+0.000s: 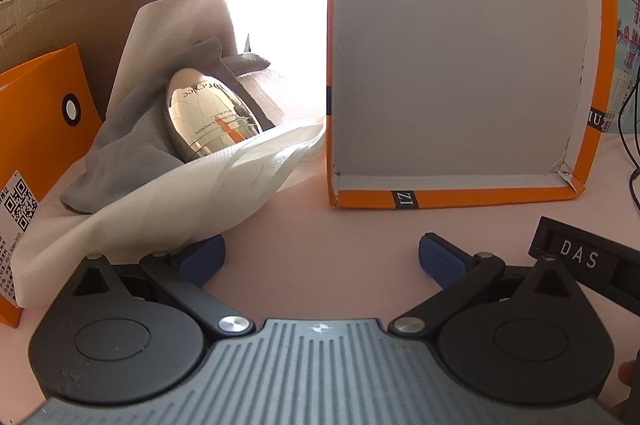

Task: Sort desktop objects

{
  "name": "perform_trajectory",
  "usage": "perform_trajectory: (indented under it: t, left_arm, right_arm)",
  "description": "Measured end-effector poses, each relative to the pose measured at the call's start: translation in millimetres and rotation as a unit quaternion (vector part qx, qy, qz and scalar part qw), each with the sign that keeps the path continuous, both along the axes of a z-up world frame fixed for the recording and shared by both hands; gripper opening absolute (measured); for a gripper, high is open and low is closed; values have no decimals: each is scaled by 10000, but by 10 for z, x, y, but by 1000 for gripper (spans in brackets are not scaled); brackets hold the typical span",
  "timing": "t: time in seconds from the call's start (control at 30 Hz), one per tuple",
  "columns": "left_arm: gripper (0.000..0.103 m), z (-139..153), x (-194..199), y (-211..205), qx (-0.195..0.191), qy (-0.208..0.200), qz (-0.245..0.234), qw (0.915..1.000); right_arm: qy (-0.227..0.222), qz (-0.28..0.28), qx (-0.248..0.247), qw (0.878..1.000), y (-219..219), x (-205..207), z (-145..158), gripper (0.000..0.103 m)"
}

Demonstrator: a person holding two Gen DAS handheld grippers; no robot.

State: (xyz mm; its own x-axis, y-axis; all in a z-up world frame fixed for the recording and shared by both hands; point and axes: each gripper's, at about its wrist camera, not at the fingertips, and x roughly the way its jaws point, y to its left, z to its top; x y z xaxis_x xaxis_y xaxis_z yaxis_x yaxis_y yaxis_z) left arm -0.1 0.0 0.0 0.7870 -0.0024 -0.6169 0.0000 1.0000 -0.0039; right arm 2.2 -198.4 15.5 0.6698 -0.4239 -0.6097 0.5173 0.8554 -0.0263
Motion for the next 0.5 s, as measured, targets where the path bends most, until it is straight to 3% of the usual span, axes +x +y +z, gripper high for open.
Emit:
perform_trajectory:
  t: [0.5]
  left_arm:
    - [103, 0, -5, -8, -1, -2, 0, 10000]
  right_arm:
    - [1, 0, -4, 10000, 0, -3, 0, 103]
